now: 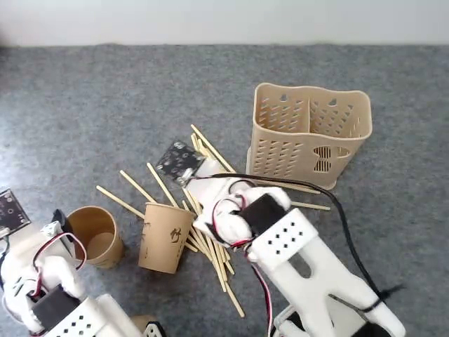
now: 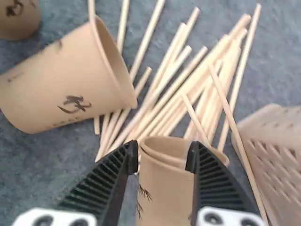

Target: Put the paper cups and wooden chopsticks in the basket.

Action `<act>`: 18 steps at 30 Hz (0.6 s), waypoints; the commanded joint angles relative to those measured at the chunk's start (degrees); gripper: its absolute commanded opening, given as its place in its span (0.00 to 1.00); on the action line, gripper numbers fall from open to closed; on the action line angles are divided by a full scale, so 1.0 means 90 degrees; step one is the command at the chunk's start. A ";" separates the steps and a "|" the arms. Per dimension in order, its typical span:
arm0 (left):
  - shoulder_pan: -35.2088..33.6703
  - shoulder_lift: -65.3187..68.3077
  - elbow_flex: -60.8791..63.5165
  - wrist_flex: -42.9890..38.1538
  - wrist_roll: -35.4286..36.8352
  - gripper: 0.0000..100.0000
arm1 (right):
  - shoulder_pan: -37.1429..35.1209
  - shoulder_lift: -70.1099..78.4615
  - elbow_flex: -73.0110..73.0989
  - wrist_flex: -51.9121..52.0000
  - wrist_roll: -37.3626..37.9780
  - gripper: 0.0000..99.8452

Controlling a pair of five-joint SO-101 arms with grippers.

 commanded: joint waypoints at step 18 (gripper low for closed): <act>0.0020 -0.0059 0.0034 -0.0127 0.0020 0.26 | -0.0943 0.2144 -0.1201 -0.0972 -0.0029 0.19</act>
